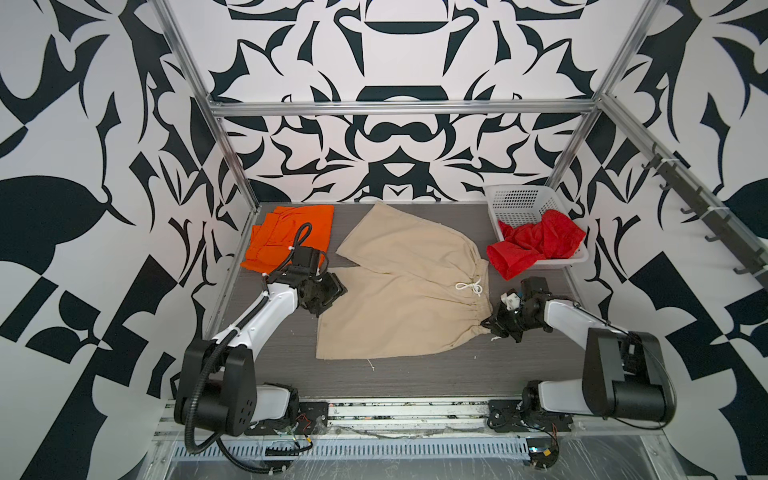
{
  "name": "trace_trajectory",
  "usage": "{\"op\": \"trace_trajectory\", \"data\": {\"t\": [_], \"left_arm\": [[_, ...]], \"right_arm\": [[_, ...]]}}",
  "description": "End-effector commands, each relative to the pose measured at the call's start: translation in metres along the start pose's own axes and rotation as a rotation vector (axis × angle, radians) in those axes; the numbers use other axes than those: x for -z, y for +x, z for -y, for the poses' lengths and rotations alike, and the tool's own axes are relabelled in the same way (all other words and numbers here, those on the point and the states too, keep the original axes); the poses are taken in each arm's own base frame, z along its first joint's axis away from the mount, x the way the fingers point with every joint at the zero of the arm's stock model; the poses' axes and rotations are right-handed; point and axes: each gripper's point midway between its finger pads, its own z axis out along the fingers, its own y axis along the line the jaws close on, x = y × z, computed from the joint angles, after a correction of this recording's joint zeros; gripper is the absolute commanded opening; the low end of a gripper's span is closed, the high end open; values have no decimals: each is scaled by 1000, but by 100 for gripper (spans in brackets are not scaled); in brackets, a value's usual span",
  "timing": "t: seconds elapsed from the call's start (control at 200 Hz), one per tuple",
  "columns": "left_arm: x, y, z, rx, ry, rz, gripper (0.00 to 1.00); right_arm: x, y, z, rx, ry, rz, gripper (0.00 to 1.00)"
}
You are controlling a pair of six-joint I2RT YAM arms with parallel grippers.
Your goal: Fold and stack the shorts
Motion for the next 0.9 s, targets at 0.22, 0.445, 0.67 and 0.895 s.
{"op": "trace_trajectory", "data": {"t": [0.22,0.445,0.67,0.895], "left_arm": [[22,46,-75,437,-189,24,66],[17,70,-112,598,-310,5,62],[10,79,-124,647,-361,-23,57],[-2,84,-134,652,-393,-48,55]], "right_arm": [[10,11,0,-45,-1,26,0],[11,10,-1,-38,-6,34,0],[11,10,-3,-28,-8,25,0],[10,12,-4,-30,-14,13,0]]}}
